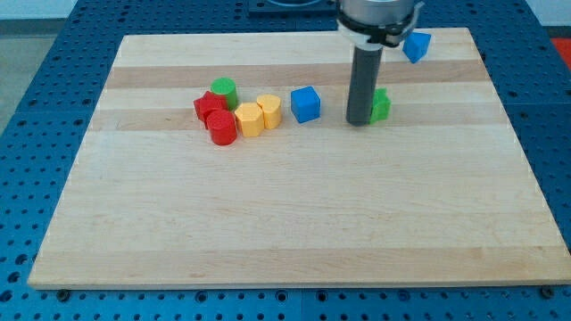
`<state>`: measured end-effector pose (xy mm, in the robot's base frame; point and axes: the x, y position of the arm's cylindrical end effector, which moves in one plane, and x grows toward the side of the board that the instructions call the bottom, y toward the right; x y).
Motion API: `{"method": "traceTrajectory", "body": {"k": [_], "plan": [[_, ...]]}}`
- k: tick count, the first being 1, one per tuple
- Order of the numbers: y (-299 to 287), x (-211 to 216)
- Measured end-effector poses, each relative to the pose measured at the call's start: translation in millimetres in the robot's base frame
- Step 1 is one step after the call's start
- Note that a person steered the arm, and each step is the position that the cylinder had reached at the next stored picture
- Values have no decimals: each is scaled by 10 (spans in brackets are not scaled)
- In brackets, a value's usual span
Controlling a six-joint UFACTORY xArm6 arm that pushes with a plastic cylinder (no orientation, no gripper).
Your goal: Push the green star to the bottom of the blue triangle
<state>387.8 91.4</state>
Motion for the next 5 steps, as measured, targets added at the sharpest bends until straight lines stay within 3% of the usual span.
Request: {"method": "traceTrajectory", "body": {"k": [5], "plan": [[910,-901]]}}
